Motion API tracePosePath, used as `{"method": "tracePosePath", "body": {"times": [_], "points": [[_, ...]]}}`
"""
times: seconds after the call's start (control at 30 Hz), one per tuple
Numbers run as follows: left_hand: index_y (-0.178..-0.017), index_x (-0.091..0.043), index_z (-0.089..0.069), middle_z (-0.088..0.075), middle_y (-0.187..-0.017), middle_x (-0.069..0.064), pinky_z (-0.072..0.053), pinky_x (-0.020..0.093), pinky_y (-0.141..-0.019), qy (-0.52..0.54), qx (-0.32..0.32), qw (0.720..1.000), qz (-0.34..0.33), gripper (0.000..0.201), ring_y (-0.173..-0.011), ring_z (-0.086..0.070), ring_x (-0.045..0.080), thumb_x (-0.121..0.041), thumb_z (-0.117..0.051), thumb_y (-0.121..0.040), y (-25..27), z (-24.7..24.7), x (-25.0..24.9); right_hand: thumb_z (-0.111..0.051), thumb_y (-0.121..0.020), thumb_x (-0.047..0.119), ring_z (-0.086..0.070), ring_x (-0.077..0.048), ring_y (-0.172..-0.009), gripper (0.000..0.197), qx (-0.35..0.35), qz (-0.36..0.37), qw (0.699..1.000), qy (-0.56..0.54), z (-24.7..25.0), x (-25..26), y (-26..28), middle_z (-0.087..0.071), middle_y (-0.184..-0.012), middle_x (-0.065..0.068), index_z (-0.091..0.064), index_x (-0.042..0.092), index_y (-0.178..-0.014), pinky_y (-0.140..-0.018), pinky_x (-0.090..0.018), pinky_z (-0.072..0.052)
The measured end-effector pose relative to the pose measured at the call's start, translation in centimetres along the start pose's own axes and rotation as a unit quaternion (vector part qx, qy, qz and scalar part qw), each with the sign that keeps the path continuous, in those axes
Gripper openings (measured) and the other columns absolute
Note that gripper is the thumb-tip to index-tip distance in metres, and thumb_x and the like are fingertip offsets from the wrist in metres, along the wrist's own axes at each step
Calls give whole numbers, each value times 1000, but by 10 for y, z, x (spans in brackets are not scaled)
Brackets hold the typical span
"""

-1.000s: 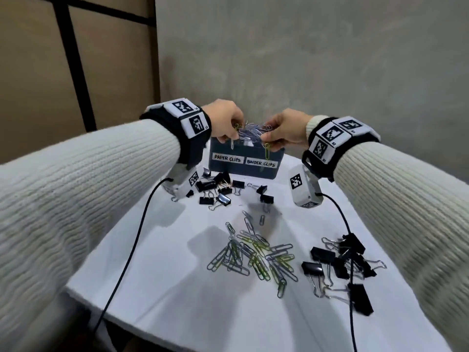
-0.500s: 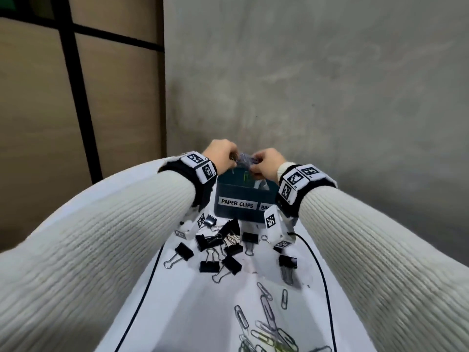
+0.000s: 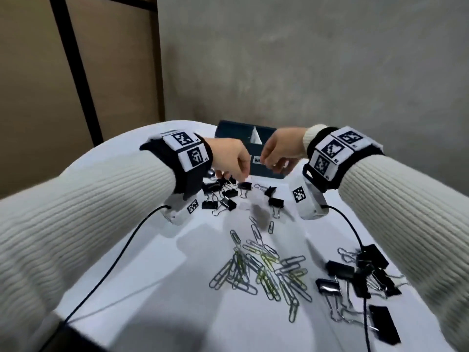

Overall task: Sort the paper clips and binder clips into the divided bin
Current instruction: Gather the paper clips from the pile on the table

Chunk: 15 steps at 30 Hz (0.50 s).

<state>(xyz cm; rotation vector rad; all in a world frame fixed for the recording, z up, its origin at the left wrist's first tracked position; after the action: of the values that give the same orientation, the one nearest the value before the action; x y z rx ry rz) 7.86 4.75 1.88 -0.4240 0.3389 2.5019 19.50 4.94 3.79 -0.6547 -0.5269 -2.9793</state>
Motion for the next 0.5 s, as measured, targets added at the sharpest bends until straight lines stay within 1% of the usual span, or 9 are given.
{"method": "tracePosePath", "body": {"times": [0.07, 0.1, 0.17, 0.23, 0.27, 0.33, 0.37, 0.43, 0.5], "points": [[-116, -10, -66, -63, -93, 3, -52, 21, -57, -21, 65, 998, 8, 29, -70, -57, 15, -8, -63, -87, 13, -37, -7, -54, -90, -2, -64, -26, -80, 27, 90, -37, 994, 50, -35, -15, 25, -65, -91, -12, -60, -1, -117, -69, -33, -56], [-125, -13, -62, -63, -106, 3, -53, 24, -63, -47, 83, 995, 8, 39, -78, -58, 17, -7, -61, -87, 19, -55, -14, -53, -91, -2, -63, -26, -87, 31, 107, -47, 991, 60, -50, -22, 36, -66, -97, -12, -59, 0, -121, -71, -33, -57], [-135, -20, -53, -60, -126, 1, -54, 31, -79, -133, 112, 985, 0, 49, -95, -60, 20, -9, -57, -88, 28, -80, -25, -50, -91, -3, -62, -24, -101, 39, 103, -44, 991, 77, -72, -29, 50, -64, -117, -11, -57, 6, -128, -87, -39, -56], [-137, -18, -50, -57, -132, 5, -50, 34, -94, -216, 137, 967, -9, 49, -113, -57, 24, -11, -55, -88, 42, -97, -37, -48, -89, -2, -59, -21, -108, 45, 91, -19, 984, 153, -90, -31, 64, -60, -128, -5, -57, 14, -131, -96, -35, -51], [-137, -15, -47, -55, -133, 7, -47, 33, -96, -236, 149, 960, -7, 49, -118, -54, 25, -11, -55, -89, 51, -103, -42, -47, -88, 1, -58, -21, -107, 44, 98, -3, 974, 206, -101, -32, 73, -61, -126, -4, -58, 14, -129, -95, -34, -48], [-141, -15, -42, -52, -136, 6, -45, 32, -90, -245, 166, 955, 2, 56, -122, -50, 24, -9, -57, -87, 64, -104, -44, -46, -88, 5, -54, -24, -107, 36, 117, 31, 950, 288, -114, -31, 87, -60, -115, -6, -59, 9, -121, -93, -33, -43], [-143, -18, -39, -49, -139, 4, -44, 31, -87, -241, 173, 955, 7, 60, -124, -47, 24, -7, -56, -87, 72, -104, -44, -46, -88, 7, -53, -25, -110, 35, 128, 41, 943, 304, -120, -33, 93, -60, -117, -7, -59, 9, -121, -97, -33, -41], [-144, -26, -39, -47, -142, -1, -43, 29, -91, -211, 176, 962, 8, 61, -127, -46, 22, -5, -52, -88, 84, -102, -42, -48, -89, 7, -51, -27, -123, 42, 138, 54, 944, 294, -124, -34, 104, -57, -132, -8, -56, 13, -129, -108, -40, -37], [-140, -26, -46, -53, -139, -2, -45, 34, -101, -144, 167, 975, 5, 52, -116, -52, 18, -11, -53, -91, 90, -96, -40, -49, -90, 3, -52, -23, -124, 43, 121, 57, 971, 196, -120, -35, 113, -58, -135, -5, -57, 16, -130, -110, -39, -38]]}}
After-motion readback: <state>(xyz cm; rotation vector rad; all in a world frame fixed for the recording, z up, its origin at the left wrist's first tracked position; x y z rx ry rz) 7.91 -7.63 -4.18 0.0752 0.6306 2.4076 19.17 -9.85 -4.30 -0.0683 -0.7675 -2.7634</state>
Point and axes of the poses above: each hand's wrist, its own y-axis away from the middle knuckle, its own z-axis out of the back of the hand, x = y × z, the point moved 6 cm from there along -y, towards the middle knuckle
